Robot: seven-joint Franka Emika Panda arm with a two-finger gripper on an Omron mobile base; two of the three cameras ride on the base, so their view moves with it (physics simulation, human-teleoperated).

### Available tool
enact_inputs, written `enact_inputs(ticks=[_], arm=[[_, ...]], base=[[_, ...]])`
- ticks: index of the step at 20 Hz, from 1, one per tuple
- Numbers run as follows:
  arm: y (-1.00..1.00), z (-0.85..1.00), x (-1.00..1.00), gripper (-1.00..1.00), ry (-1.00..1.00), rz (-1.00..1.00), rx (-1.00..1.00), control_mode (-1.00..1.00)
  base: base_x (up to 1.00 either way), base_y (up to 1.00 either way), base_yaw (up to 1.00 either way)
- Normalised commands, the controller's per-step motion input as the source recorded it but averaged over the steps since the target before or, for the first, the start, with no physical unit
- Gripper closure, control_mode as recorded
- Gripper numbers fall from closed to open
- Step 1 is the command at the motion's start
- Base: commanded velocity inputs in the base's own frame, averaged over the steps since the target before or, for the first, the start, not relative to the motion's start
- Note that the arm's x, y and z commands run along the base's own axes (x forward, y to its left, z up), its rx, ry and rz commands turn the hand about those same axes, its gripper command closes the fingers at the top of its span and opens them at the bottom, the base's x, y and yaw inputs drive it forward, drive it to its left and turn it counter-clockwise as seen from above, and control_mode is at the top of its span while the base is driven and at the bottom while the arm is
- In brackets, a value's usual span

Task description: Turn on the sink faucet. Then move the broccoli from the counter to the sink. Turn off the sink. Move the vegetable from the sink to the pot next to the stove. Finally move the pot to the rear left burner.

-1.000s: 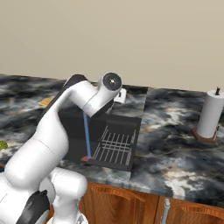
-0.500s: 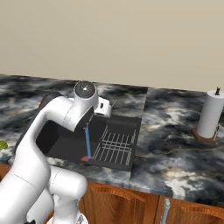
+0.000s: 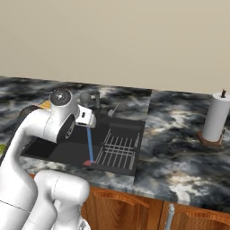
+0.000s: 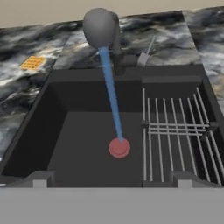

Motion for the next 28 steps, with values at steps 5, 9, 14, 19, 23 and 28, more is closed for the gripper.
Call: enact_inputs(ticks=[5,9,14,19,23,28], arm=[[0.75,-0.09,-0.35,-1.0,0.14,-0.02,-0.05,-1.0],[0.8,-0.13,-0.3,-1.0,0.13,-0.06,-0.05,-1.0],[0.78,-0.27,-0.12,-1.0,0.09,-0.07,-0.06,-1.0],[0.82,-0.26,-0.05,-1.0,0.06,-0.04,-0.02,-1.0],[0.91,-0.34,-0.05,-1.0,0.01,0.0,0.0,-1.0],[0.88,-0.21,0.0,-1.0,0.02,0.02,0.0,-1.0]], base=[[0.0,0.0,0.0],[0.0,0.0,0.0],[0.0,0.0,0.0],[0.0,0.0,0.0],[0.0,0.0,0.0],[0.0,0.0,0.0]])
